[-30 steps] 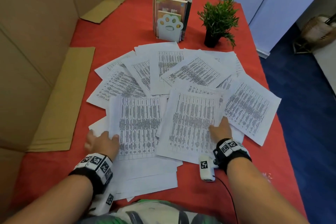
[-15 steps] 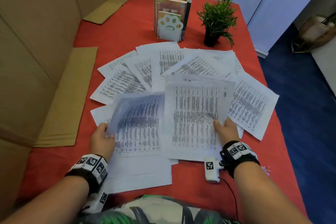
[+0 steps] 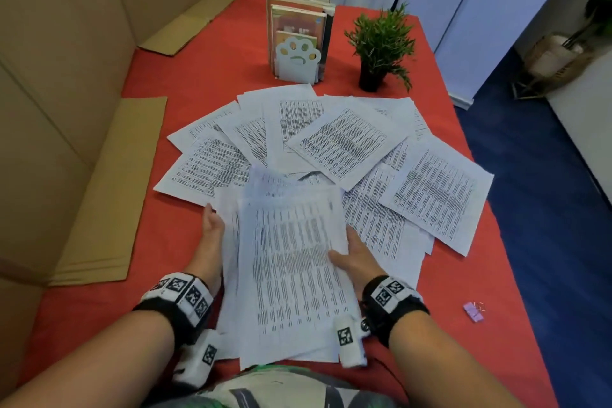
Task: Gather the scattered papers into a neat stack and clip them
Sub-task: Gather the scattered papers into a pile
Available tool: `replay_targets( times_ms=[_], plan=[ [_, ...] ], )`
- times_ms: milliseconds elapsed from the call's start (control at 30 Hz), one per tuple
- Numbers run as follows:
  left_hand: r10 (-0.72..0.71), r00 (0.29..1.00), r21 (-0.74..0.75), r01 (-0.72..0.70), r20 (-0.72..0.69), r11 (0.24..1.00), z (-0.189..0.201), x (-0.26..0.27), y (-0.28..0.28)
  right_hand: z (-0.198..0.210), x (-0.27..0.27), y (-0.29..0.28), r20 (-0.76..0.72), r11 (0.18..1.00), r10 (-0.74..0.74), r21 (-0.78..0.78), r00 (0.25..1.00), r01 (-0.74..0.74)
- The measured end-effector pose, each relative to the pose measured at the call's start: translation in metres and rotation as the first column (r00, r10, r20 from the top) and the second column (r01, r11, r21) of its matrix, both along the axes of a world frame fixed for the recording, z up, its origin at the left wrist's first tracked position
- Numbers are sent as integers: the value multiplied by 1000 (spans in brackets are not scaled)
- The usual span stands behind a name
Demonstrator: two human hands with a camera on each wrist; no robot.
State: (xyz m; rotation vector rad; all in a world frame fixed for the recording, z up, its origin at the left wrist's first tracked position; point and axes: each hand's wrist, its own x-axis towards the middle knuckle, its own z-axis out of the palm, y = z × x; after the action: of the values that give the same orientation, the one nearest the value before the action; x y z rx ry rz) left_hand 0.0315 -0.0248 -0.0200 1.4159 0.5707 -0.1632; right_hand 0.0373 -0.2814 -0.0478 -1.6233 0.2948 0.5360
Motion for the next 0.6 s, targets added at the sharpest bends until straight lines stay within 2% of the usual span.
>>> replay_targets(
  times_ms=[67,133,233,300,367,433,500,533,567,600],
  plan=[
    [-107,994,112,110,-38,988,-6,-3,-8,-3,-2,4,12,992,77,-103,997,-76],
    [-129,985,163,147,-116,976,-16,-8,-12,-3,-2,7,20,982,63,-179,998,-59],
    [-169,964,110,194,-204,975,-25,-10,-16,2,4,4,83,983,-57,-169,995,70],
    [-191,967,106,210,-172,972,-22,-1,-17,6,16,-10,120,979,-155,-111,981,168],
    [-118,984,159,138,-131,978,-16,14,-15,14,32,-32,209,942,-245,-181,947,283],
    [-18,994,198,40,-112,979,-14,31,-7,21,50,-68,294,829,-307,-385,905,406],
    [71,992,195,-50,-105,980,-16,47,2,26,64,-110,317,628,-419,-576,851,524],
    [108,988,182,-86,-113,979,-17,53,8,27,69,-128,306,518,-486,-653,819,552],
    [138,982,169,-116,-127,979,-19,60,11,31,73,-145,273,448,-554,-699,787,558],
    [163,977,160,-140,-140,977,-24,65,17,30,76,-159,225,424,-608,-719,762,550]
  ],
)
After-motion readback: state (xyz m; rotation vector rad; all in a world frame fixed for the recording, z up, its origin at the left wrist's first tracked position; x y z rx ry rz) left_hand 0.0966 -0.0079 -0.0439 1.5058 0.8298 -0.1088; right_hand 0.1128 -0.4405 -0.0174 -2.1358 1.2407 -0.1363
